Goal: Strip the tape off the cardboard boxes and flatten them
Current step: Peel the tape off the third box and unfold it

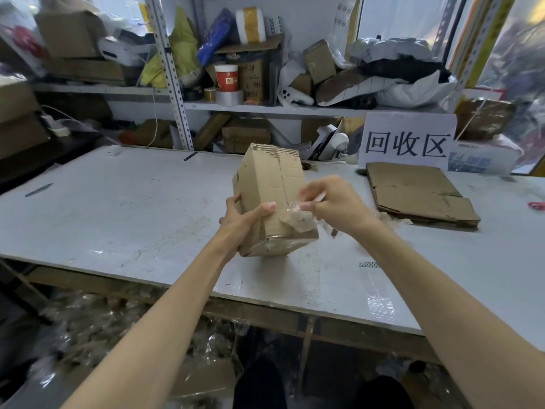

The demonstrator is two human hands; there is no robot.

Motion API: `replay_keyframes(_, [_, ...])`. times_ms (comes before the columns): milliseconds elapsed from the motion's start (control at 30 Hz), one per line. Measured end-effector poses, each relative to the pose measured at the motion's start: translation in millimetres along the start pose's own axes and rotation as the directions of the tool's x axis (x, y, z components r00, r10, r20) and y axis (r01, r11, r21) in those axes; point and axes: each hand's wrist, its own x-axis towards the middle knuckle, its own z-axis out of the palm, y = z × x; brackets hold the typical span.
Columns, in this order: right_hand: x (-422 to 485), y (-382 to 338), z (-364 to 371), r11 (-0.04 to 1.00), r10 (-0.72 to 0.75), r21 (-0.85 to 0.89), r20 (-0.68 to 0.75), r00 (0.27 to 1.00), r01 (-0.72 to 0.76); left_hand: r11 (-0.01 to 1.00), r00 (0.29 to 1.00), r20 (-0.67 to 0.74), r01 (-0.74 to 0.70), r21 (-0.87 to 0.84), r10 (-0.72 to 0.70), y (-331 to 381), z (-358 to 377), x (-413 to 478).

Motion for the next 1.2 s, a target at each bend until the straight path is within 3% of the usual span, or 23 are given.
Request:
replay_keyframes(100, [-5.2,4.3,7.2,0.976,-0.204,-0.143,-0.318,0.926,0.166,1.000,1.000,0.001,-0.012,0.014,0.012,1.8,4.3,-2.8])
replay_keyframes(167, [-10.3,4.0,13.6,0.930,-0.349,-0.256,-0.380,0.856,0.265,1.000,1.000,-0.018,-0.009,0.012,0.009,3.7,7.4,-3.5])
replay_keyframes(233, [-14.4,5.0,17.5,0.922,-0.381,-0.227,-0.402,0.832,0.313,1.000,1.000,-0.028,0.009,-0.001,-0.009,3.8,7.5,-2.8])
replay_keyframes(333, [-19.0,10.3,12.9,0.940,-0.338,-0.119,-0.213,0.917,0.319,0.998,0.998,-0.051,0.046,-0.038,-0.048,1.9,4.4,-3.3])
replay_keyframes(433, [-18.9,14.0,12.4,0.866,-0.352,-0.369,0.028,0.936,0.337,0.996,0.996,-0.054,0.069,-0.053,-0.072,1.6,4.6,-4.7])
replay_keyframes(500, [-18.4,11.2,17.9,0.824,-0.373,-0.459,0.002,0.928,0.333,0.996,0.996,-0.047,0.071,-0.050,-0.073,2.5,5.7,-4.8])
replay_keyframes(633, [-12.5,5.5,13.5,0.837,-0.359,-0.460,-0.051,0.932,0.297,0.998,0.996,-0.063,0.053,-0.045,-0.056,2.5,7.3,-6.1])
replay_keyframes(800, [-12.9,0.2,-4.3,0.886,-0.227,-0.359,0.215,0.950,0.293,0.998,0.988,-0.152,0.032,-0.046,-0.038,5.4,14.0,-5.9])
replay_keyframes(900, [-14.2,0.9,-9.0,0.916,-0.150,-0.305,0.342,0.928,0.261,0.997,0.989,-0.140,-0.027,0.077,0.038,8.2,24.0,-6.0])
replay_keyframes(967, [-12.9,6.0,-9.6,0.944,-0.132,-0.262,0.259,0.957,0.201,0.993,0.989,-0.149,0.020,0.119,-0.002,11.3,26.5,-5.8])
replay_keyframes(1033, [-15.0,10.9,-6.0,0.932,-0.174,-0.320,0.014,0.985,0.169,0.989,0.987,-0.152,0.078,0.129,-0.058,13.7,26.2,-4.2])
replay_keyframes(1100, [-21.3,10.9,3.2,0.933,-0.272,-0.288,-0.167,0.948,0.217,0.984,0.981,-0.175,0.108,0.145,-0.082,13.7,26.4,-3.0])
replay_keyframes(1200, [-31.9,9.8,19.5,0.901,-0.380,-0.271,-0.118,0.917,0.338,0.981,0.970,-0.214,0.143,0.133,-0.113,14.4,29.9,-3.3])
